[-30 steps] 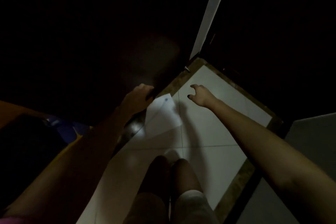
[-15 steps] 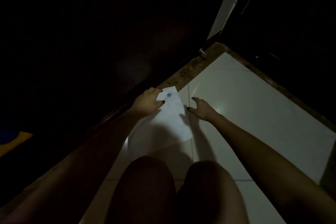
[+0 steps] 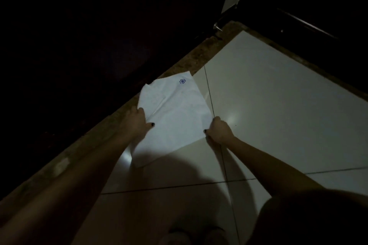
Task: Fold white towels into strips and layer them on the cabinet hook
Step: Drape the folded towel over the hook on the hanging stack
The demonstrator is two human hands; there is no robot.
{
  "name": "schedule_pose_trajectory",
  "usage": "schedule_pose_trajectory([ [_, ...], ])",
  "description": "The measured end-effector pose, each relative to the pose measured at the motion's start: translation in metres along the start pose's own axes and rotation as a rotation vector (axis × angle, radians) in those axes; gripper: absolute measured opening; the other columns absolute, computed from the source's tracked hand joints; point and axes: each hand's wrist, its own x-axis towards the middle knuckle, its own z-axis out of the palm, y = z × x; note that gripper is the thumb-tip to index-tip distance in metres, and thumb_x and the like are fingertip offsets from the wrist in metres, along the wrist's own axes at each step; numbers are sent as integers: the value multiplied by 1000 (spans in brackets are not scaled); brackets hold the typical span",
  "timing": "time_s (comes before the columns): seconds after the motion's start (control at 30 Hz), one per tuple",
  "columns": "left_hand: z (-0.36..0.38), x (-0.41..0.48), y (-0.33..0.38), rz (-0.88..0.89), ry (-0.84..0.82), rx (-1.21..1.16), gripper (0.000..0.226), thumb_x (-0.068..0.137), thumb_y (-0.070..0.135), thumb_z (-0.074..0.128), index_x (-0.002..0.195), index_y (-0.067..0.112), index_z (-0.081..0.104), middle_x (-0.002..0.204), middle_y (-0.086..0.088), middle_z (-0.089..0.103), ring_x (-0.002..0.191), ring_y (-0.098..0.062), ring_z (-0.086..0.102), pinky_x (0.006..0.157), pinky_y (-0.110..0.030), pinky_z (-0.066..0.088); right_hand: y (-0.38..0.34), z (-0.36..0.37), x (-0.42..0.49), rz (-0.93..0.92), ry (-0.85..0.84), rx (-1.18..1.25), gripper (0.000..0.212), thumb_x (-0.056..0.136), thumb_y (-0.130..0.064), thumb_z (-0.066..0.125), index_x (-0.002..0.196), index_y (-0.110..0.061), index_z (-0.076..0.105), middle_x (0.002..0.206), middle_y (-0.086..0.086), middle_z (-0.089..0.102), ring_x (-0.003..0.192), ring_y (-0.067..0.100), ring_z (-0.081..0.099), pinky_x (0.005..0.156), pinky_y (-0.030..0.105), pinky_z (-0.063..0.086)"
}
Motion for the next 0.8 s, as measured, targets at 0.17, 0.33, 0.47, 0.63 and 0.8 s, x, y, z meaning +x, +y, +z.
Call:
schedule_pose_trajectory([
  [0.17, 8, -13, -11, 89, -1, 81, 42, 96, 41, 54, 121, 9, 44, 129, -19, 46, 120, -34, 40, 89, -38, 40, -12, -16, -4, -57, 37, 108, 26, 90, -12, 60, 67, -8, 49, 67, 3, 50, 60, 16, 48, 44, 17, 33],
  [0.33, 9, -12, -9, 92, 52, -11, 17, 98, 24, 51, 101, 7, 50, 115, -19, 53, 111, -34, 46, 85, -39, 43, -36, -43, -5, -169, 164, 198, 26, 95, -16, 56, 73, -6, 48, 67, 3, 48, 58, 13, 43, 48, 21, 29],
  [0.47, -20, 2, 1, 186, 150, -205, 21, 96, 15, 55, 81, 7, 42, 91, -21, 58, 86, -34, 57, 68, -38, 40, -61, -78, 0, -230, 265, 303, 23, 96, -17, 55, 77, -10, 44, 70, -1, 46, 61, 11, 42, 51, 23, 31],
  [0.63, -78, 12, 36, 275, 265, -342, 21, 97, 21, 51, 81, 13, 41, 76, -4, 54, 69, -23, 53, 57, -33, 40, -95, -149, -7, -334, 370, 544, 33, 93, -17, 63, 69, -13, 41, 67, 3, 48, 61, 15, 46, 57, 21, 41],
  [0.8, -183, -12, 96, 255, 308, -710, 20, 97, 17, 54, 81, 9, 45, 67, 0, 49, 60, -12, 46, 56, -30, 37, -152, -254, -47, -393, 444, 844, 14, 94, -6, 57, 82, -7, 49, 78, 16, 48, 75, 24, 48, 72, 38, 44],
])
